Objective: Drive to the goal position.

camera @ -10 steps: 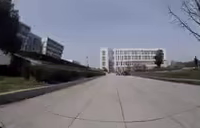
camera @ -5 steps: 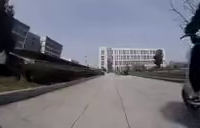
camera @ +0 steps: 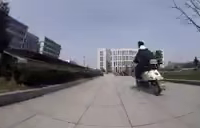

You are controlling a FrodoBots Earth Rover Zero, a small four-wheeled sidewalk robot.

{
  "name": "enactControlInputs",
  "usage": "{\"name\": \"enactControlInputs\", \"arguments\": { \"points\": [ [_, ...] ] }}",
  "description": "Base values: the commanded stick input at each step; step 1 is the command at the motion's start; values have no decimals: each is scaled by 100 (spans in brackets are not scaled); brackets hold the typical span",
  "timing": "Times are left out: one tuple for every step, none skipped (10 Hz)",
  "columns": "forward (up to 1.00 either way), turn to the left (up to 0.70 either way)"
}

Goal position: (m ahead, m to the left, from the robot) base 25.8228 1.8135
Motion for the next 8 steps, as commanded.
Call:
{"name": "enactControlInputs", "arguments": {
  "points": [
    [85, 0],
    [85, 0],
    [85, 0],
    [85, 16],
    [85, 34],
    [85, 34],
    [85, 34],
    [85, 34]
  ]
}}
